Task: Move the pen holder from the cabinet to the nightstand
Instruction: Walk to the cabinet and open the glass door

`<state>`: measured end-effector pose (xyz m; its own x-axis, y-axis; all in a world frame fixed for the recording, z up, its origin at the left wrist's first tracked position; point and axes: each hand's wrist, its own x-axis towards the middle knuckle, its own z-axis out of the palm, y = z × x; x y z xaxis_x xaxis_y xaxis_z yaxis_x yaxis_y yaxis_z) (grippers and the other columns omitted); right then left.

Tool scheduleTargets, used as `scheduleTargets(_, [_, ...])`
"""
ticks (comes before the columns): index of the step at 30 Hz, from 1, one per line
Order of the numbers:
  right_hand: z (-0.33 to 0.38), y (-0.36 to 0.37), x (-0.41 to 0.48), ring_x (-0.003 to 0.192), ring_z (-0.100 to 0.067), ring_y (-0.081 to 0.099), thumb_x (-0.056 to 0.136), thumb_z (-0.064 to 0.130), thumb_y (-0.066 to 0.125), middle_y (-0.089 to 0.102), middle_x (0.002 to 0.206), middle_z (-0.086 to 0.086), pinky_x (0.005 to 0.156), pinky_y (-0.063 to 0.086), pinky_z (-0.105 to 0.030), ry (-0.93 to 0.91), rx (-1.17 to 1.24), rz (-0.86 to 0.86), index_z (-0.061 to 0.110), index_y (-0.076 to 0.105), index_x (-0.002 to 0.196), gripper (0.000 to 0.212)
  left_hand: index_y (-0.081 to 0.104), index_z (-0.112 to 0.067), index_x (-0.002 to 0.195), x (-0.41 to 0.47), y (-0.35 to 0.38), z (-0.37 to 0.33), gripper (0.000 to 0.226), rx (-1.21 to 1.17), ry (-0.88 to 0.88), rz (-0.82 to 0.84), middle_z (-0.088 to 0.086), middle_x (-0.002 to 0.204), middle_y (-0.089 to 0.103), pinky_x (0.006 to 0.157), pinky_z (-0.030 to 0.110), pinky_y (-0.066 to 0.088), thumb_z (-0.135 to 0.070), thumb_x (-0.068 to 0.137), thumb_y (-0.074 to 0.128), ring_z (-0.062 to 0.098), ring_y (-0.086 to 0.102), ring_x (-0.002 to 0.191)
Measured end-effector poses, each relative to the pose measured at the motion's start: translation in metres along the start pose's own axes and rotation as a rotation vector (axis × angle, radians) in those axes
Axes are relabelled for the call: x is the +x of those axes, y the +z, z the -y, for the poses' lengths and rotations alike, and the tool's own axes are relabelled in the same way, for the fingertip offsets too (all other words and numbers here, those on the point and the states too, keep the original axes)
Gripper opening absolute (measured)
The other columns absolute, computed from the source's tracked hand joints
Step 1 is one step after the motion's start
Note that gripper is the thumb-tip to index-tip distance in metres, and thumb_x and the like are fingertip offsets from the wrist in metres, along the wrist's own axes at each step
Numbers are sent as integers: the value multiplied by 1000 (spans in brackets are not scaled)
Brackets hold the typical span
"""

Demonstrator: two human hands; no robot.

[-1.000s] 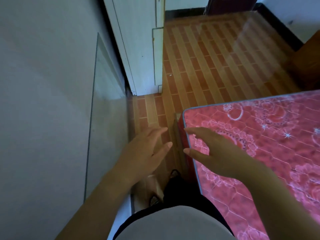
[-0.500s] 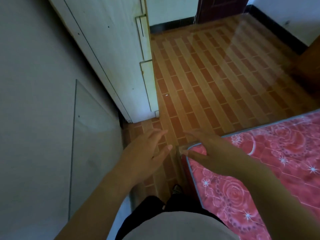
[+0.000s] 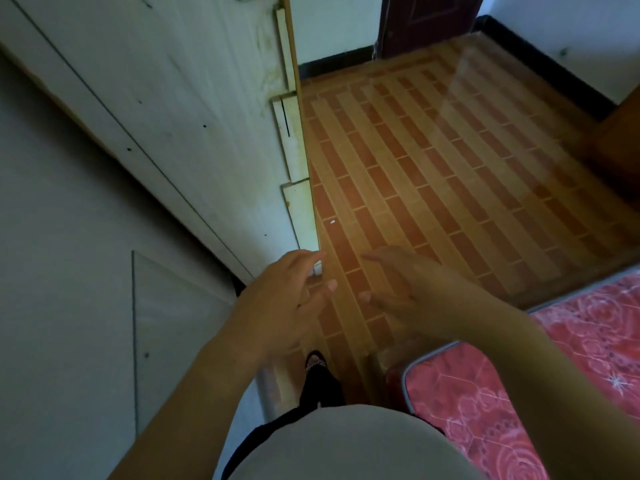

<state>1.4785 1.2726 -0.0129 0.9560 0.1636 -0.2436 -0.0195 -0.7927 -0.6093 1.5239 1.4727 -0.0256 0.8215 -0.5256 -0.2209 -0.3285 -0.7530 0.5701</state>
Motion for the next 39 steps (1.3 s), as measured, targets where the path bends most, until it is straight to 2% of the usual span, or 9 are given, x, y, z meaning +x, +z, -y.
scheduleTargets(4, [-1,-16,46,124,-12,42,83,47,57,36,145,8,97,38,-27,66,-23,-89,34,30,138,63,34,-30,137,58,-29,21,65,33,45,27,-12,144,36,105,34,35,-62,81,27,8,35,128])
scheduleTargets(9, [-14,-33,71,121,-5,40,82,48,56,39,142,12,83,28,-4,141,28,-142,36,31,137,62,31,-36,137,115,-41,16,57,26,135,116,-13,146,32,105,33,32,-59,85,32,7,31,132])
scheduleTargets(12, [-31,-44,82,126,-7,36,83,50,54,34,145,11,95,29,-15,217,40,-131,36,28,138,62,29,-35,138,149,-44,7,54,27,194,177,-14,148,29,108,36,31,-55,88,33,6,27,134])
scheduleTargets(16, [-54,-69,101,128,-11,35,84,52,50,30,147,9,101,33,-26,304,74,-134,35,26,139,62,31,-33,139,200,-47,-3,55,20,291,207,-14,146,32,107,40,32,-56,89,34,4,28,133])
scheduleTargets(23, [-117,-133,157,127,-8,37,84,51,51,32,146,12,99,34,-24,367,108,-190,36,27,138,61,30,-32,139,317,-42,-48,55,56,347,245,-15,146,30,105,34,33,-55,90,35,4,30,131])
scheduleTargets(26, [-156,-177,179,126,-5,34,84,51,51,29,147,15,91,31,-18,387,84,-219,39,25,138,61,30,-32,139,383,-37,-82,53,73,374,266,-15,146,29,99,23,29,-53,91,35,4,30,130])
scheduleTargets(29, [-199,-228,194,122,-3,35,85,52,49,28,147,16,87,32,-18,419,40,-235,41,24,138,59,28,-33,139,449,-29,-124,54,92,391,300,-14,147,28,97,25,30,-54,90,34,8,31,131])
scheduleTargets(34, [-261,-297,216,129,-11,34,84,54,49,28,148,15,92,31,-20,466,16,-257,42,22,138,61,25,-36,140,536,-20,-178,53,110,413,309,-13,148,26,102,31,29,-55,90,31,7,28,133])
scheduleTargets(39, [-295,-342,262,131,-12,32,84,54,49,28,148,14,99,32,-24,408,78,-209,43,23,137,60,28,-35,140,595,-27,-186,55,54,372,316,-15,147,27,100,27,29,-55,89,32,4,29,131])
